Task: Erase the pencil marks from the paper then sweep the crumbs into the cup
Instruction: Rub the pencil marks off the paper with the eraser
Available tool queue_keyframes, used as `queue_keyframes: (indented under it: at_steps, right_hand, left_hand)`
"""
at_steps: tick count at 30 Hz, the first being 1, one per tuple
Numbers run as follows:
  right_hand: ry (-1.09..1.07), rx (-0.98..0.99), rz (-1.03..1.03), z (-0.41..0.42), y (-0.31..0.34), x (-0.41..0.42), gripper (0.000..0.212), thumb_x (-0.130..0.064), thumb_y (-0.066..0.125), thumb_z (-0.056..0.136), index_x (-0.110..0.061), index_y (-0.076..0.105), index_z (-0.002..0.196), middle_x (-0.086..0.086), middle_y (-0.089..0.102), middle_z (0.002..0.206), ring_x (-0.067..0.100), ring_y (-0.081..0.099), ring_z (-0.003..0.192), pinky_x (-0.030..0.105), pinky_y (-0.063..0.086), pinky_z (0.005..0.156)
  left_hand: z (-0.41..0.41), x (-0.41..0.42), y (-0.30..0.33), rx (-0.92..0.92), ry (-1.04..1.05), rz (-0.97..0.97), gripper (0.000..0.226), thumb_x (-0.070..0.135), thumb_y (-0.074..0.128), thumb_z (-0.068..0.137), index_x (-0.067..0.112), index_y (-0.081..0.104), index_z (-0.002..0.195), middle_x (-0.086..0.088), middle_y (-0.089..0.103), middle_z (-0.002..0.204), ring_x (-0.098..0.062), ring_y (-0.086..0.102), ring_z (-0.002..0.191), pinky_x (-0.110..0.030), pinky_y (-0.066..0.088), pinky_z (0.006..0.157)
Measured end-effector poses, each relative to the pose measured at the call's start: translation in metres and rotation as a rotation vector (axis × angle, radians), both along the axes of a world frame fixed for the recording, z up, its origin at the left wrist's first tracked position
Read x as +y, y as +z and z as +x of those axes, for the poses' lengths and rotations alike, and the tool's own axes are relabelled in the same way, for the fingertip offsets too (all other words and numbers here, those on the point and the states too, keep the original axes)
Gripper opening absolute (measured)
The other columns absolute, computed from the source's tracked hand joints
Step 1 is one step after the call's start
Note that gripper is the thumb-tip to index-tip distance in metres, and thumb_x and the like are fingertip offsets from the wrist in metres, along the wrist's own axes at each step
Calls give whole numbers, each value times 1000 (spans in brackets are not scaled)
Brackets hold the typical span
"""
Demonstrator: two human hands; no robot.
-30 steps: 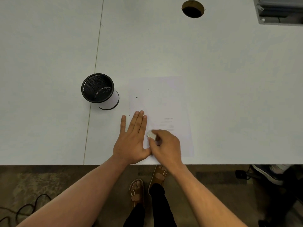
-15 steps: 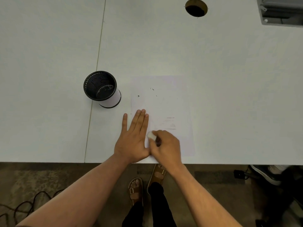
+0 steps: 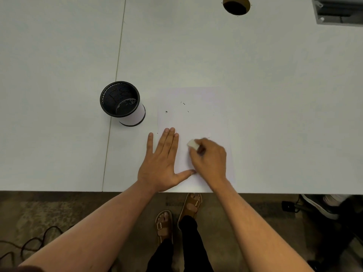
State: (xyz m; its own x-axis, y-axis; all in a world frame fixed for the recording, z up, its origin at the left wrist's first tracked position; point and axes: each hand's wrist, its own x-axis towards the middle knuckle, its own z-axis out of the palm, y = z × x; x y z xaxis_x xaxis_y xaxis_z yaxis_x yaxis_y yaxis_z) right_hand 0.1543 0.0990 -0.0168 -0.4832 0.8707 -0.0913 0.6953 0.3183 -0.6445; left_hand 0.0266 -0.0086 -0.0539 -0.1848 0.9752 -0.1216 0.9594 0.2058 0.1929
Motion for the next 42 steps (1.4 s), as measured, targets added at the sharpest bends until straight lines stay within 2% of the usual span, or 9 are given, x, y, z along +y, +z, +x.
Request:
queue_keyframes:
  at_steps: [6,10,13,18,23,25,29,37,42]
  right_hand:
    - [132,21,-62,-10,6,-36,23,-29,60,88,-14,68,103,-1,68,85,11,58,74,19,40,69]
    - [47,-1,-10,-6,-2,-7,26,-34,63,87,-15,70,104,-3,70,87,8,59,74,21,48,69]
    - [-48,31,8,-11,-1,1,20,-29,63,87,-14,69,100,-1,69,85,5,55,71,8,38,66]
    - [182,10,-83,-3,4,-38,28,-32,59,90,-14,67,110,0,69,92,10,59,80,18,41,75]
    - [-2,10,0,-12,-4,-1,26,-33,63,88,-14,69,104,-1,70,90,8,59,75,14,43,69]
    - [-51,29,6,-17,-3,-4,23,-30,62,88,-13,69,102,0,69,87,5,55,73,8,35,66]
    - [144,24,-65,-7,1,-37,28,-32,59,90,-14,67,110,1,69,95,12,60,82,19,42,76]
    - [-80,48,42,3,0,21,20,-26,65,87,-12,69,101,-1,68,83,7,57,69,12,43,63]
    - [76,5,-62,26,2,-22,28,-32,62,89,-16,67,112,-4,68,95,6,58,80,12,42,74]
  left_hand:
    - [0,-3,-3,14,-5,21,91,60,34,95,-1,13,159,-18,5,169,-28,1,157,-64,3,122]
    - [0,-1,0,0,1,1,105,81,15,91,1,11,160,-16,4,169,-28,0,157,-63,1,123]
    - [0,-1,0,-2,7,9,109,84,18,89,2,11,160,-16,5,169,-28,1,157,-63,1,124]
    - [-1,-3,-3,19,-9,27,87,55,35,96,-1,13,159,-18,5,169,-28,1,157,-63,2,123]
    - [-1,0,0,0,4,-15,108,84,14,89,2,11,160,-15,4,169,-27,0,157,-62,0,123]
    - [-1,-1,-1,4,5,-16,107,83,18,90,3,10,160,-15,4,169,-27,0,157,-62,0,123]
    - [-1,-3,-3,15,-9,15,90,57,37,94,1,11,160,-18,5,169,-28,0,158,-63,1,123]
    - [0,-1,1,25,9,-28,112,86,21,88,2,6,161,-14,0,170,-26,-4,157,-62,-1,124]
    - [-1,-1,-1,10,-14,-18,103,85,17,89,14,7,163,-16,-1,170,-29,-5,157,-66,0,122]
